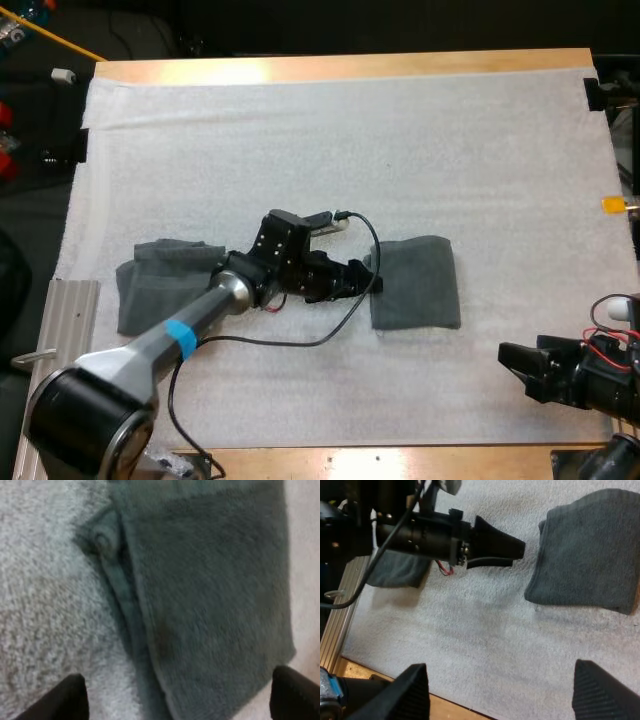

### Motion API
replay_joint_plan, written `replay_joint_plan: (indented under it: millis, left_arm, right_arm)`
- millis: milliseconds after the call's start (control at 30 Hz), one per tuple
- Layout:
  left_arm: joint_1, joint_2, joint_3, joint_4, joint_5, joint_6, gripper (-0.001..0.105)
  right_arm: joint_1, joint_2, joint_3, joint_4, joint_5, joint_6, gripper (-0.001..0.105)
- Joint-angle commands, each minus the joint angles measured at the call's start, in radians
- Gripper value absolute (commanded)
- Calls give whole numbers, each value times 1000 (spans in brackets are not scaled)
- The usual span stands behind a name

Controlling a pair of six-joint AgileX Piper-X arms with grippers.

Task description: Pick towel from pile, fold and stack

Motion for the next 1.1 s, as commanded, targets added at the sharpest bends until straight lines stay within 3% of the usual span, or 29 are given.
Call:
replay_joint_plan:
  millis: [0, 700, 1067]
  left_arm:
    - [-2, 3, -5, -19, 5, -27, 71]
    - [-39, 68, -13, -28, 4, -165, 71]
    - [-131, 164, -155, -24, 46, -235, 71]
  right_arm:
    - [0, -3, -3, -8, -9, -9, 59]
    - [0, -3, -3, -8, -6, -25, 59]
    - [0, -3, -3, -8, -10, -25, 59]
